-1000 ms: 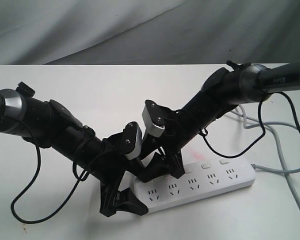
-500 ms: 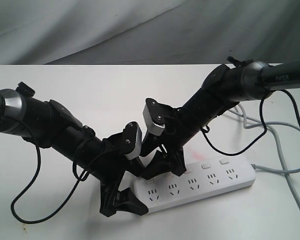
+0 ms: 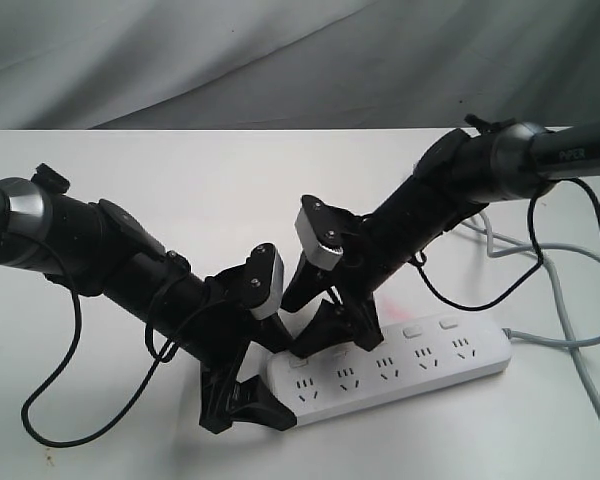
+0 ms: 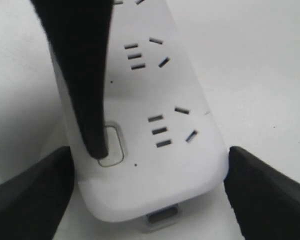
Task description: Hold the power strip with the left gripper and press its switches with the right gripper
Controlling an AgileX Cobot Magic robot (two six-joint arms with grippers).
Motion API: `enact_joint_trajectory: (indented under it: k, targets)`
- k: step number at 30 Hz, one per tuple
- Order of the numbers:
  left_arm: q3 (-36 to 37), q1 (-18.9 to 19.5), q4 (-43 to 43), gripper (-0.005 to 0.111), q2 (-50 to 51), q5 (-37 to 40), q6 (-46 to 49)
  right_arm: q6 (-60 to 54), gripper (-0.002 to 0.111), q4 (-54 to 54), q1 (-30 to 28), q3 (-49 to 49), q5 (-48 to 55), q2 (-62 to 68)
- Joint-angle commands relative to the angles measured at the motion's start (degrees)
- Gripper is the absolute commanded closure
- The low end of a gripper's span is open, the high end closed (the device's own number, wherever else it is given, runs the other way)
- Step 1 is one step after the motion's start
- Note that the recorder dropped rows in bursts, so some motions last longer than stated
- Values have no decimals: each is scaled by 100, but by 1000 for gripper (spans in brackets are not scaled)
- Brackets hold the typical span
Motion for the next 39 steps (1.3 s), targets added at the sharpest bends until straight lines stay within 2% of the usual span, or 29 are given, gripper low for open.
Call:
enact_joint_trajectory:
  k: [1, 7, 16, 39]
  targets:
    - [20, -27, 45, 77, -22, -190, 57, -123, 47, 65, -300, 32, 272, -510]
    - [20, -27, 45, 77, -22, -190, 57, -99, 47, 114, -585, 46, 696, -686]
    - [20, -27, 45, 77, -22, -190, 57, -430, 47, 265, -585, 603, 102, -686]
    - [20, -27, 45, 77, -22, -190, 57, -493, 47, 241, -574, 603, -61, -283]
